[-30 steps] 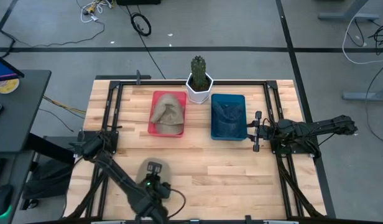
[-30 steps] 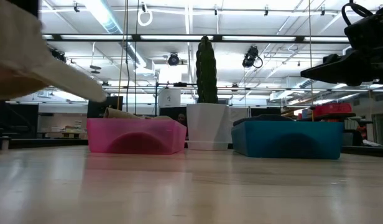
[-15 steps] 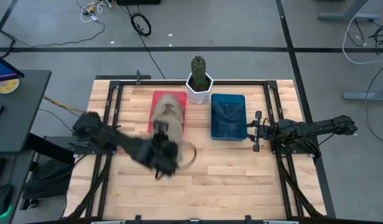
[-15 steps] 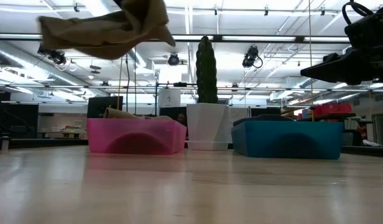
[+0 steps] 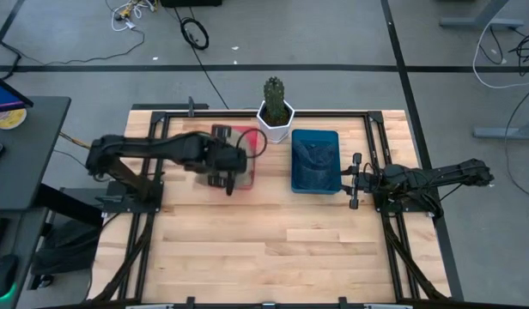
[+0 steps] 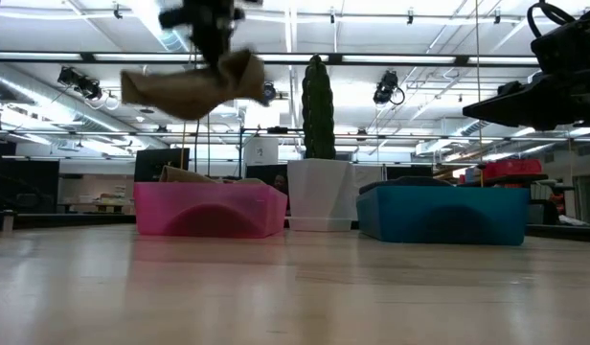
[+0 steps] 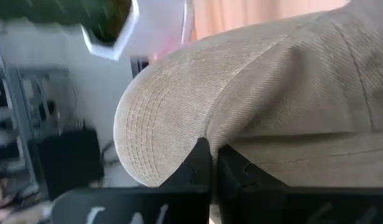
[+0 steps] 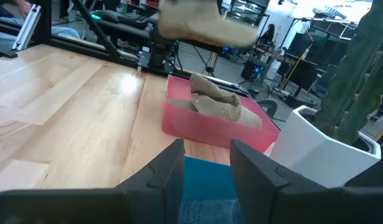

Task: Pick & Place hat
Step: Put the brown cap into the red bin

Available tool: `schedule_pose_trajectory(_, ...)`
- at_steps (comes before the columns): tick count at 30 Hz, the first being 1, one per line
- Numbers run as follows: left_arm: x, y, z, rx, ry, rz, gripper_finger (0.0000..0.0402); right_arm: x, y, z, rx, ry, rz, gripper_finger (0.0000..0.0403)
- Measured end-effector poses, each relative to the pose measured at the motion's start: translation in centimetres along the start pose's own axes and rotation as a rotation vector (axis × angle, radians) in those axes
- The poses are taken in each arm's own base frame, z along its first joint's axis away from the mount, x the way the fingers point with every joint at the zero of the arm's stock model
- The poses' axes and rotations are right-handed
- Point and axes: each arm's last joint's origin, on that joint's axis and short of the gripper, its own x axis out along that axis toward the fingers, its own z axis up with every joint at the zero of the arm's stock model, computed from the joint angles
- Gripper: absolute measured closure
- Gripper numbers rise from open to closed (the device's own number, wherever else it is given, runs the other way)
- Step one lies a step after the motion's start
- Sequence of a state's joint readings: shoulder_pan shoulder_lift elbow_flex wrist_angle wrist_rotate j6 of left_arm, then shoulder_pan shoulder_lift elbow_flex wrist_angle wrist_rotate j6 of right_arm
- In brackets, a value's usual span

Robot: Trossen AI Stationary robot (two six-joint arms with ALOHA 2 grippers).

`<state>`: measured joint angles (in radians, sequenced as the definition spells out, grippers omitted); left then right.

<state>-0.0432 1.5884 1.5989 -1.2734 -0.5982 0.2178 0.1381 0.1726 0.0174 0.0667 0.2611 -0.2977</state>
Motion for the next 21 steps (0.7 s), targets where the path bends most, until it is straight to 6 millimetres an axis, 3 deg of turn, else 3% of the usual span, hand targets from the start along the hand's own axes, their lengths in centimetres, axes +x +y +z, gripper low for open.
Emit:
schedule_pose_trajectory(9, 7.2, -0.1, -1.4, 0.027, -0.032, -0.036, 0.0399, 0.0, 0.0, 0.0, 0.000, -0.001, 0.000, 0.0270)
schedule_pose_trajectory(21, 13.6, 0.9, -4.5, -0.050, -0.008, -0.008, 0.0399, 0.0, 0.0, 0.0, 0.000, 0.000, 0.000, 0.0270)
